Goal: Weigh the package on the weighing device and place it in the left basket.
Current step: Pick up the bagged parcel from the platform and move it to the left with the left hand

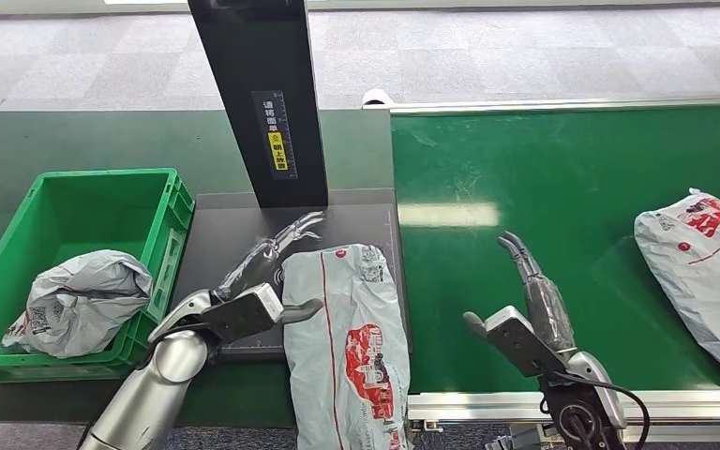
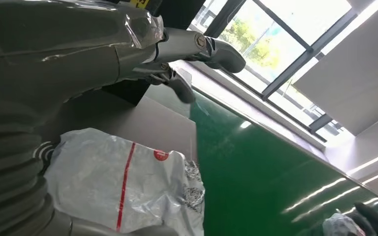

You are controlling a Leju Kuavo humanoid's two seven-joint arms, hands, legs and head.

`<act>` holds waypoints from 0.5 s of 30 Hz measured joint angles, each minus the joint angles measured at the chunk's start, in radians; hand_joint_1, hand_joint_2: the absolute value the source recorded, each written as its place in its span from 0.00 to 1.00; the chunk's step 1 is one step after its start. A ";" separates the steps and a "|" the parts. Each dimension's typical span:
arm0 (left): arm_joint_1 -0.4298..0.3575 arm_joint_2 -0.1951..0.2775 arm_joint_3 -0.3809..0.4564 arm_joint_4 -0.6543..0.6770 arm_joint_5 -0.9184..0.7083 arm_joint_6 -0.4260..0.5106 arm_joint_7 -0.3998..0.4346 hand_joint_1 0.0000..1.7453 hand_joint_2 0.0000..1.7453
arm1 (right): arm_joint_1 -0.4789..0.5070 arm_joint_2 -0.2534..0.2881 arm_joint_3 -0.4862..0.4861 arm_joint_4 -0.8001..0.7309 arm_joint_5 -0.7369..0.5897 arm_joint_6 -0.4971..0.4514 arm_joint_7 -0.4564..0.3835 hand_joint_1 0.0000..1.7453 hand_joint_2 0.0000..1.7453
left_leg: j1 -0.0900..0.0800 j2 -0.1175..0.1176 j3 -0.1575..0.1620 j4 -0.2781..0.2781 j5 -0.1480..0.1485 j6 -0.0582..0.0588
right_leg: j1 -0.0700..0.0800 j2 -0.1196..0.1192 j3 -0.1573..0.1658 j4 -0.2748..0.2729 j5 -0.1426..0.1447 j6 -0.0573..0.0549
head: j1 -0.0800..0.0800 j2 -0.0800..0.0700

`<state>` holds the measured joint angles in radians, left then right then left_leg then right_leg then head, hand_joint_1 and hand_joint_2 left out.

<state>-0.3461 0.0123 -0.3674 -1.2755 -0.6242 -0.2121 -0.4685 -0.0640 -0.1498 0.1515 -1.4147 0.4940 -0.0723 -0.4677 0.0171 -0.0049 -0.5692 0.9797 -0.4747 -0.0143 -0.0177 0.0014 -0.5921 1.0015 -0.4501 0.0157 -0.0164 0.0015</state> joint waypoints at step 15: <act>0.012 0.058 -0.044 0.023 -0.181 -0.018 0.026 0.00 1.00 | 0.001 -0.004 -0.007 -0.007 0.004 0.023 0.000 0.00 1.00 | 0.000 0.000 0.000 0.000 0.000 0.000 | 0.000 0.000 0.000 0.000 0.000 0.000 | 0.000 0.000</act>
<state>-0.3338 0.0705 -0.4118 -1.2524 -0.8051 -0.2298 -0.4423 -0.0631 -0.1535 0.1442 -1.4220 0.4984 -0.0491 -0.4677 0.0171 -0.0048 -0.5694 0.9796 -0.4747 -0.0143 -0.0176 0.0014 -0.5920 1.0016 -0.4501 0.0157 -0.0165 0.0015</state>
